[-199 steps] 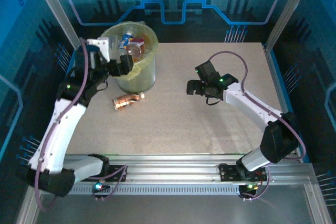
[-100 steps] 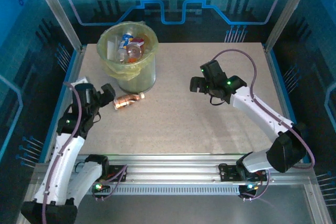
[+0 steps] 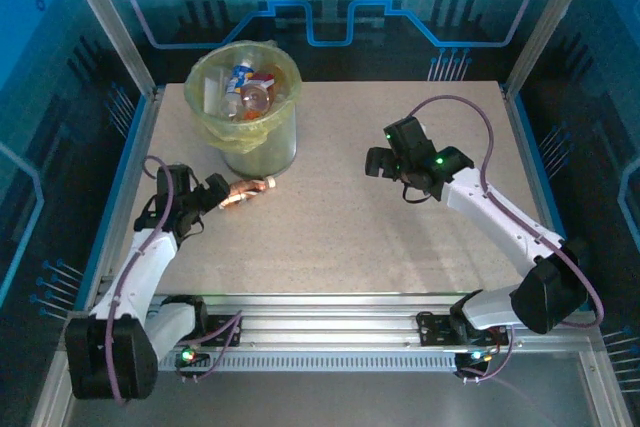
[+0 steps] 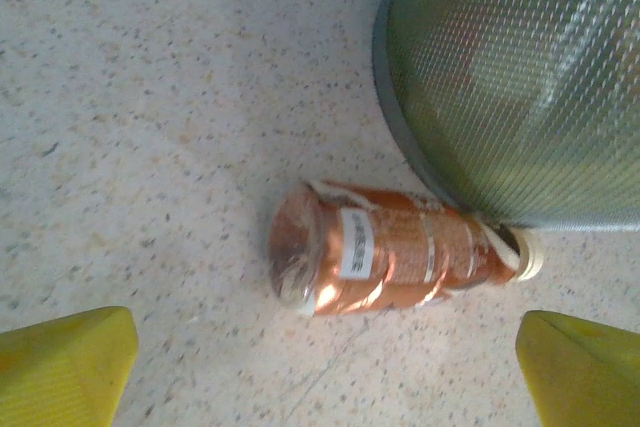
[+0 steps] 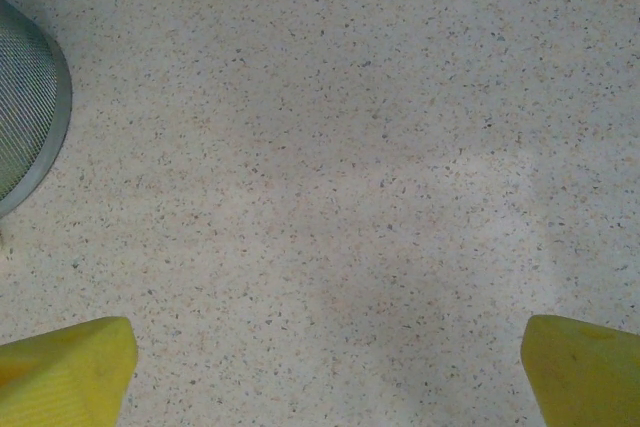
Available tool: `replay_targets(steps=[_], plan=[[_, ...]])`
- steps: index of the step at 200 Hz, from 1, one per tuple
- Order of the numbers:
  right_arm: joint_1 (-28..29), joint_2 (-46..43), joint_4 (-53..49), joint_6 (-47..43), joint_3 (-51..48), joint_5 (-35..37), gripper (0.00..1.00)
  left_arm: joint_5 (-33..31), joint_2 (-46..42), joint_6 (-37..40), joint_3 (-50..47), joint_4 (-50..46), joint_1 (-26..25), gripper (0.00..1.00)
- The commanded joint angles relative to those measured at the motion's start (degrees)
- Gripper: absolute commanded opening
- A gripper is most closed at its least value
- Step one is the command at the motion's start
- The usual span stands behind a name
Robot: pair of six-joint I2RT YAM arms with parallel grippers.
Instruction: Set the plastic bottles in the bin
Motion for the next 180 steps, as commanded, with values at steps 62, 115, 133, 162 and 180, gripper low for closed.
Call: replay_targets(steps=[62, 115, 133, 162, 180], plan=[[-0.1, 1.2, -1.2, 0.8, -0.2, 1.1, 1.0, 14.2, 16.7, 13.7, 7.0, 9.3, 3.8, 0.9], [-0.3, 1.5, -1.5, 0.8, 0.0, 0.9, 1.0, 16.9, 21.3, 34.4, 12.0, 3.0, 3.8, 0.99], [-0.5, 1.9, -1.6, 0.7, 0.5, 0.1, 1.0, 17.4, 21.9, 41.3, 11.8, 4.4, 3.8, 0.99], [-0.9, 3.0, -2.2, 0.5, 1.7, -0.7, 1.0, 18.3, 22.7, 48.1, 12.0, 4.1, 3.7, 0.99], [-1.0, 3.1, -2.0, 0.8, 1.6, -1.0, 1.0, 17.9, 23.4, 50.2, 12.0, 3.4, 3.7, 0.99]])
